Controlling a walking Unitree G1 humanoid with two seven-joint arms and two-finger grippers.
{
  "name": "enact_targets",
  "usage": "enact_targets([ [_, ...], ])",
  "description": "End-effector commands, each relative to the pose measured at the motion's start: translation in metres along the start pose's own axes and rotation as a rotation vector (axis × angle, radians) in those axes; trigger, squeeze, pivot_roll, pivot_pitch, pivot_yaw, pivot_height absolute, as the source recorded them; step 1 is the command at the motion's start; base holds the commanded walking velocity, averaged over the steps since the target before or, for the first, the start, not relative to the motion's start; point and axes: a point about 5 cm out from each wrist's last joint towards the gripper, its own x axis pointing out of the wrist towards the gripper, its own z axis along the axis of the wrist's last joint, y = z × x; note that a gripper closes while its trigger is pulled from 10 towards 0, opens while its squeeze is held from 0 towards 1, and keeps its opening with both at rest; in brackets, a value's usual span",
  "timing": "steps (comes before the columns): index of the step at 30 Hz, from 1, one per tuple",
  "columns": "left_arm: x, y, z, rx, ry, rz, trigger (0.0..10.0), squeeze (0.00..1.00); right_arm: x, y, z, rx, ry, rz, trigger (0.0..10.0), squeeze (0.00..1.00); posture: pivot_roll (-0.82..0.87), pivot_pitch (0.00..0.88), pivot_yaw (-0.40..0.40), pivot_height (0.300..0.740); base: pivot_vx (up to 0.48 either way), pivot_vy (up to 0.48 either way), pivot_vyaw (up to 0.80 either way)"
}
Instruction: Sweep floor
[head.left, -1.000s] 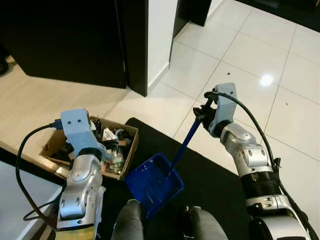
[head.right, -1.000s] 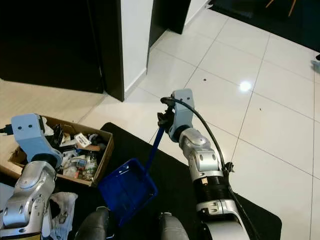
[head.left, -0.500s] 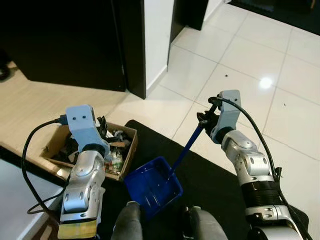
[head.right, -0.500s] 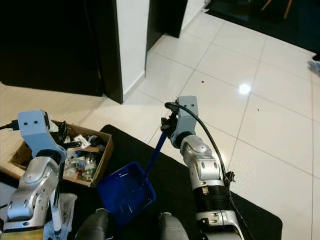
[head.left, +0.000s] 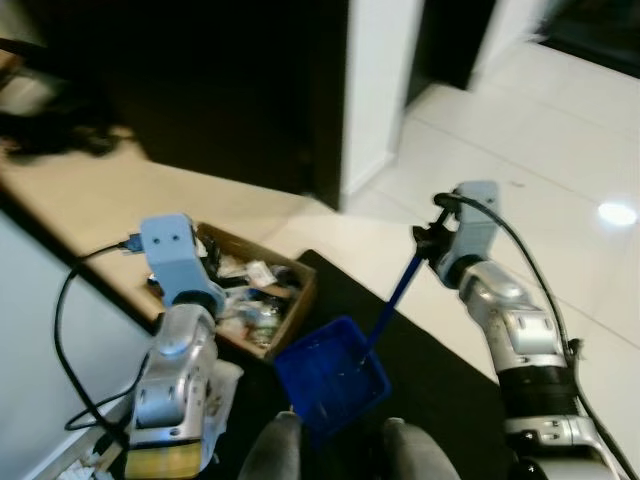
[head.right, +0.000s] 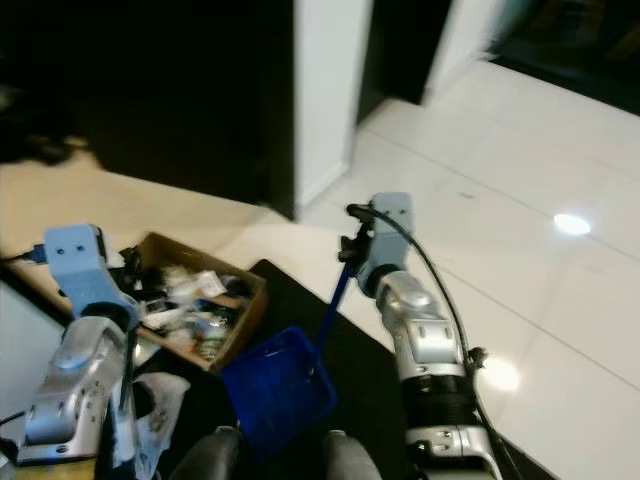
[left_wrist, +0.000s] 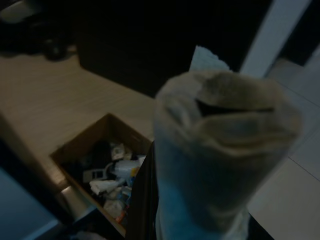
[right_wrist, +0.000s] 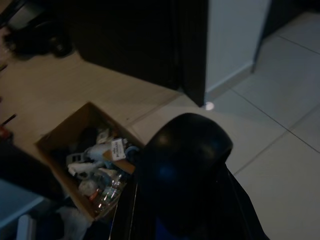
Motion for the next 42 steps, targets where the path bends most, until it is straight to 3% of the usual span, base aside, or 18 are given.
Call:
enact_targets([
  [1, -0.0018, 0.0005, -0.0030, 0.031, 0.011, 0.007, 10.0, 0.00, -0.0007, 0.0067, 0.0041, 0.051, -0.023, 0.046, 10.0, 0.00, 0.06, 0.101, -0.023, 0.740, 0.000, 0.000, 0.74],
  [42, -0.0021, 0.0009, -0.0059, 0.033, 0.021, 0.013, 10.0, 0.00, -0.0028, 0.0087, 0.0015, 0.064, -0.007, 0.048, 10.0, 0.00, 0.06, 0.112, -0.026, 0.740, 0.000, 0.000, 0.75],
])
